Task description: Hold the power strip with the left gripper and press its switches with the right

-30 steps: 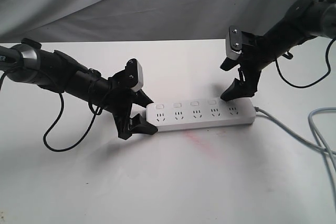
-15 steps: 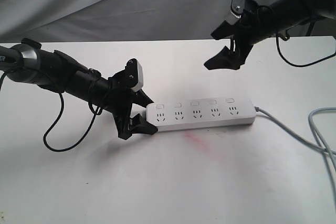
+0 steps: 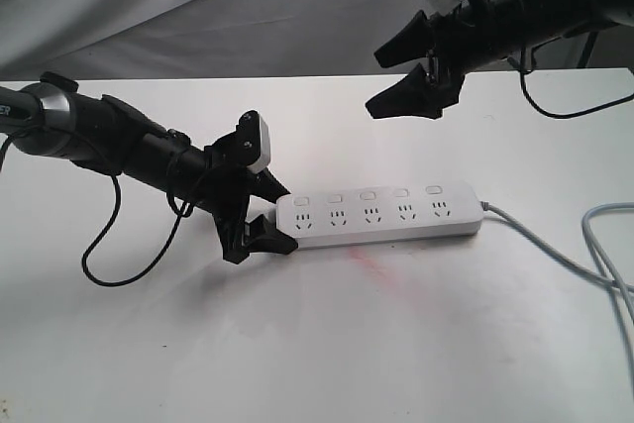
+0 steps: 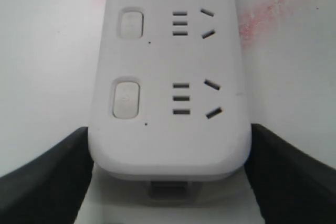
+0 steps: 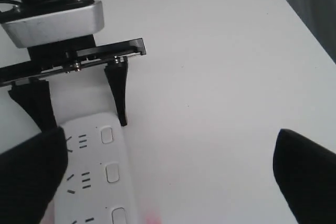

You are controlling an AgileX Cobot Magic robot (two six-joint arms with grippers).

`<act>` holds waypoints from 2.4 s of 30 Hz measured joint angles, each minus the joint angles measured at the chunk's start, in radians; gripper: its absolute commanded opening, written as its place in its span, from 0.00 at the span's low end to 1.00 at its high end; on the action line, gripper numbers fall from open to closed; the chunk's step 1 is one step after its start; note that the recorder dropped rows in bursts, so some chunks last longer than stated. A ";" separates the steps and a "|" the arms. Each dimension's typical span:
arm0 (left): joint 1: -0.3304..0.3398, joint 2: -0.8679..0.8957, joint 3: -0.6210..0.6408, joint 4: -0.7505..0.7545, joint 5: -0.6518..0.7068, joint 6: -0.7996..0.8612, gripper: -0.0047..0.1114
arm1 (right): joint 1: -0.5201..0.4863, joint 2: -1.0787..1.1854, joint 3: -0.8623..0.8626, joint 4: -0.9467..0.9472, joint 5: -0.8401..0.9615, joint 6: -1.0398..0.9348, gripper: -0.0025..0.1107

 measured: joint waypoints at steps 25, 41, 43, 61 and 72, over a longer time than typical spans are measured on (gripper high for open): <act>0.000 0.000 0.000 0.000 0.000 0.000 0.04 | 0.000 -0.296 0.000 0.281 0.012 0.624 0.27; 0.000 0.000 0.000 0.000 0.000 0.000 0.04 | 0.000 -0.295 0.000 0.244 0.012 0.646 0.27; 0.000 0.000 0.000 0.000 0.000 0.000 0.04 | 0.003 -0.295 0.000 0.174 0.012 0.661 0.27; 0.000 0.000 0.000 0.000 0.000 0.000 0.04 | 0.036 -0.295 0.000 -0.097 0.012 0.822 0.26; 0.000 0.000 0.000 0.000 0.000 0.000 0.04 | 0.051 -0.407 0.002 -0.122 -0.088 0.887 0.02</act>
